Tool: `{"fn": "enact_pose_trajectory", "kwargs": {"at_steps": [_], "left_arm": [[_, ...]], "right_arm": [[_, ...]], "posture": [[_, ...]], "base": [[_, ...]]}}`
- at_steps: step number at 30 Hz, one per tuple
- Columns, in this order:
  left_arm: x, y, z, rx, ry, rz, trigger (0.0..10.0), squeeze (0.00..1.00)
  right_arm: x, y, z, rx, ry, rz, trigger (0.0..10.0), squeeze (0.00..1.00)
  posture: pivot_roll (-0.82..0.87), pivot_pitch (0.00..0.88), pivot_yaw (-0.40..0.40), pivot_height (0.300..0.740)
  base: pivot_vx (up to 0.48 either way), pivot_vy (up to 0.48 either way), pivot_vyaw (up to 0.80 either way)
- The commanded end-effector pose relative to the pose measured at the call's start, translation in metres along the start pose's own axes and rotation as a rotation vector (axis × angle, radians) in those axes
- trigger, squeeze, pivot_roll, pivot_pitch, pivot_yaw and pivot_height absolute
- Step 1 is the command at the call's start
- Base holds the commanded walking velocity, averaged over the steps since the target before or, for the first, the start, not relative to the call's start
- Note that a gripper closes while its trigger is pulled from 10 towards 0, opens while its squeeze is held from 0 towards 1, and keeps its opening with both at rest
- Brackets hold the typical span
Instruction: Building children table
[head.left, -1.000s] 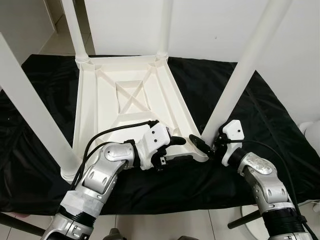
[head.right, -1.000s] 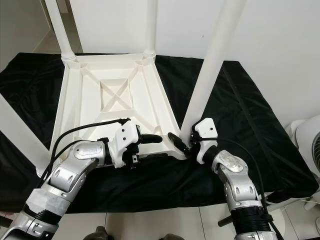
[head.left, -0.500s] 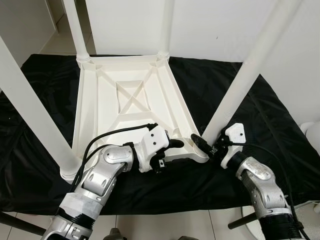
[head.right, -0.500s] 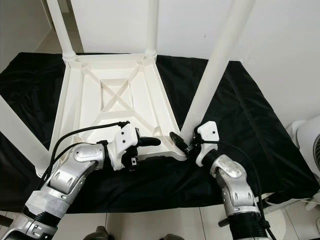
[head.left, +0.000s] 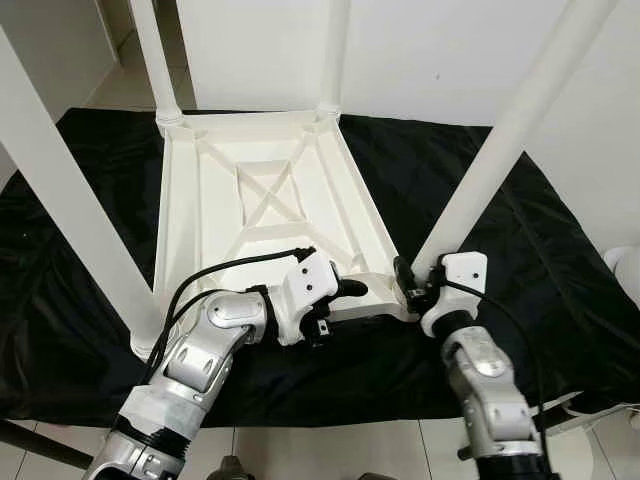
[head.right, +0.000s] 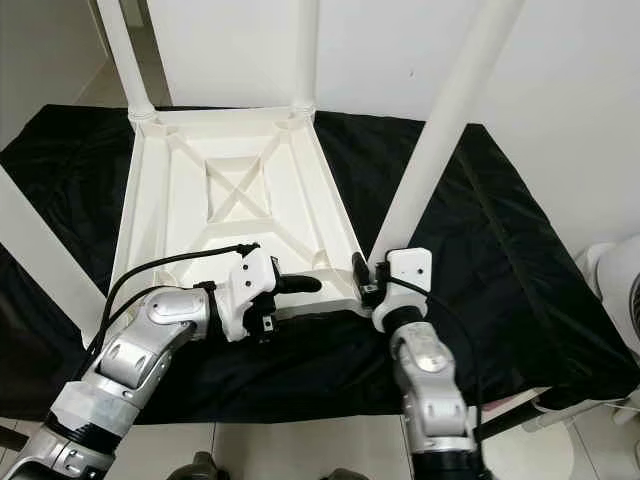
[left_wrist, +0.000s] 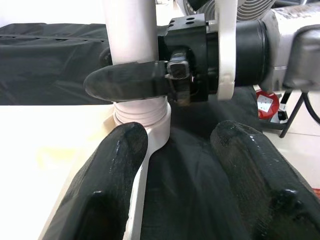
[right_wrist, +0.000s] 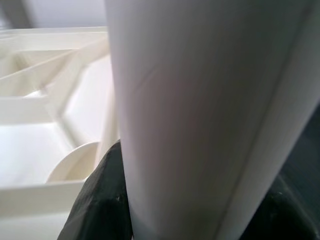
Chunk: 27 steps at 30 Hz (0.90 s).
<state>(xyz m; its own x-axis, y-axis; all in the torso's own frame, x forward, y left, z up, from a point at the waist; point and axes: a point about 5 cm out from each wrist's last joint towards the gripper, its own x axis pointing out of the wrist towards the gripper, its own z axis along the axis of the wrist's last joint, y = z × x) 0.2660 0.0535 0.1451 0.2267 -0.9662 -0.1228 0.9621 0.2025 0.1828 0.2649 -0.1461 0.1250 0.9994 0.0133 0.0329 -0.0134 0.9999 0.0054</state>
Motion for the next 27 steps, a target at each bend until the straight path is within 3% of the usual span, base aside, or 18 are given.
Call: {"fn": "enact_pose_trajectory", "kwargs": {"at_steps": [1, 3, 5, 8, 12, 13, 20, 26, 27], "left_arm": [[0.0, 0.001, -0.004, 0.0, 0.013, 0.032, 10.0, 0.0], [0.001, 0.002, -0.004, 0.0, 0.011, 0.037, 10.0, 0.0], [0.001, 0.002, -0.004, 0.0, 0.011, 0.037, 10.0, 0.0], [0.001, 0.002, -0.003, -0.002, 0.009, 0.037, 10.0, 0.0], [0.002, 0.001, -0.003, 0.0, 0.009, 0.031, 10.0, 0.0], [0.002, 0.001, -0.003, 0.002, 0.009, 0.029, 10.0, 0.0], [0.003, 0.002, -0.002, 0.004, 0.005, 0.029, 10.0, 0.0], [0.004, 0.001, -0.003, 0.004, 0.004, 0.027, 10.0, 0.0], [0.003, 0.002, -0.003, 0.003, 0.003, 0.027, 10.0, 0.0]], "right_arm": [[-0.004, -0.005, -0.012, -0.017, 0.069, -0.07, 10.0, 0.0], [-0.004, 0.011, -0.012, 0.025, 0.076, -0.12, 10.0, 0.0], [-0.004, 0.011, -0.012, 0.025, 0.076, -0.12, 10.0, 0.0], [-0.002, 0.027, -0.005, 0.035, 0.045, -0.109, 10.0, 0.0], [-0.002, 0.027, -0.002, 0.028, 0.033, -0.094, 10.0, 0.0], [-0.003, 0.025, -0.002, 0.037, 0.031, -0.09, 10.0, 1.0], [-0.006, 0.019, 0.002, 0.053, 0.008, -0.013, 10.0, 1.0], [-0.012, 0.003, 0.002, 0.033, 0.005, 0.088, 10.0, 1.0], [-0.015, -0.001, 0.0, 0.031, 0.011, 0.141, 10.0, 0.56]], "posture": [[-0.01, 0.0, -0.028, 0.74], [0.0, 0.0, -0.031, 0.74], [0.0, 0.0, -0.031, 0.74], [-0.01, 0.0, -0.027, 0.74], [-0.01, 0.0, -0.023, 0.74], [-0.02, 0.0, -0.023, 0.74], [-0.02, 0.0, -0.023, 0.74], [-0.02, 0.0, -0.024, 0.74], [-0.03, 0.0, -0.022, 0.74]], "base": [[0.0, 0.0, 0.0], [0.0, 0.0, 0.0], [0.0, 0.0, 0.0], [0.0, 0.0, 0.0], [0.0, 0.0, 0.0], [0.0, 0.0, 0.0], [0.0, 0.0, 0.0], [0.0, 0.0, 0.0], [0.0, 0.0, 0.0]]}}
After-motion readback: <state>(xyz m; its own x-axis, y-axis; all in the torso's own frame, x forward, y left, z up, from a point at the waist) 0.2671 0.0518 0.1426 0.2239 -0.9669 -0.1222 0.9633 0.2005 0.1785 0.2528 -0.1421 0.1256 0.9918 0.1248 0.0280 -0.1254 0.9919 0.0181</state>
